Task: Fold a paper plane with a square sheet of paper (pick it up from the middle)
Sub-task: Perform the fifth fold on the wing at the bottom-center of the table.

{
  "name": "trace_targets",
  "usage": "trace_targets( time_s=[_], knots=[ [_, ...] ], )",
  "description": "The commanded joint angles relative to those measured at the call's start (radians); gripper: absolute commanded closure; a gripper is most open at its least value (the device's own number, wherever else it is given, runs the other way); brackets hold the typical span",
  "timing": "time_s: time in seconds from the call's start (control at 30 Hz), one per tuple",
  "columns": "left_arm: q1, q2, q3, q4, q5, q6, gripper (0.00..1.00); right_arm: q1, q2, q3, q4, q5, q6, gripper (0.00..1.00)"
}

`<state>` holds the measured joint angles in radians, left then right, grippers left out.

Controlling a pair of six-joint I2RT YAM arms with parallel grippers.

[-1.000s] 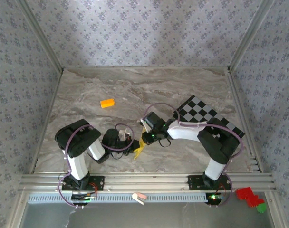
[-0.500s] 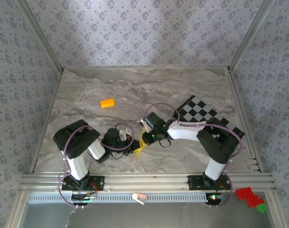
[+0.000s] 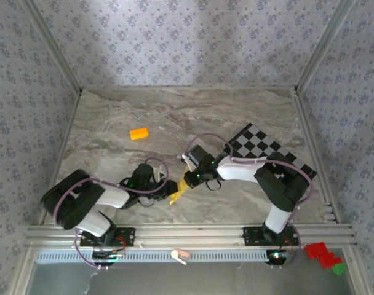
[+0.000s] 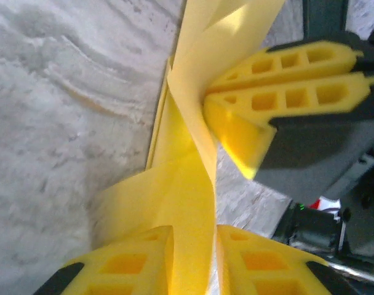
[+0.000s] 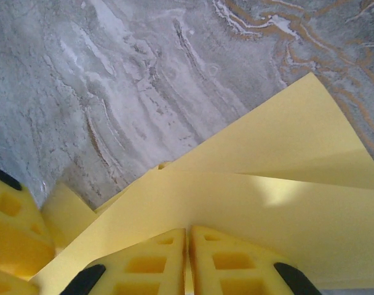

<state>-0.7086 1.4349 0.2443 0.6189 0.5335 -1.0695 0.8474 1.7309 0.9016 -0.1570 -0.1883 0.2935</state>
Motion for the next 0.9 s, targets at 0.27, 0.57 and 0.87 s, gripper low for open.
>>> trace_targets(
  time_s=[0.27,0.57,0.87],
  knots=[
    [-0.017,-0.326,0.114,-0.534,-0.06,0.218,0.77,-0.011,0.051,-0.028,-0.057,0.003,-0.007,0.88],
    [-0.109,-0.188,0.203,-0.457,-0.02,0.25,0.84,-0.012,0.059,-0.028,-0.05,-0.002,0.001,0.88],
    [-0.099,-0.041,0.251,-0.415,-0.015,0.274,0.89,-0.012,0.062,-0.032,-0.043,-0.005,0.006,0.88]
  ],
)
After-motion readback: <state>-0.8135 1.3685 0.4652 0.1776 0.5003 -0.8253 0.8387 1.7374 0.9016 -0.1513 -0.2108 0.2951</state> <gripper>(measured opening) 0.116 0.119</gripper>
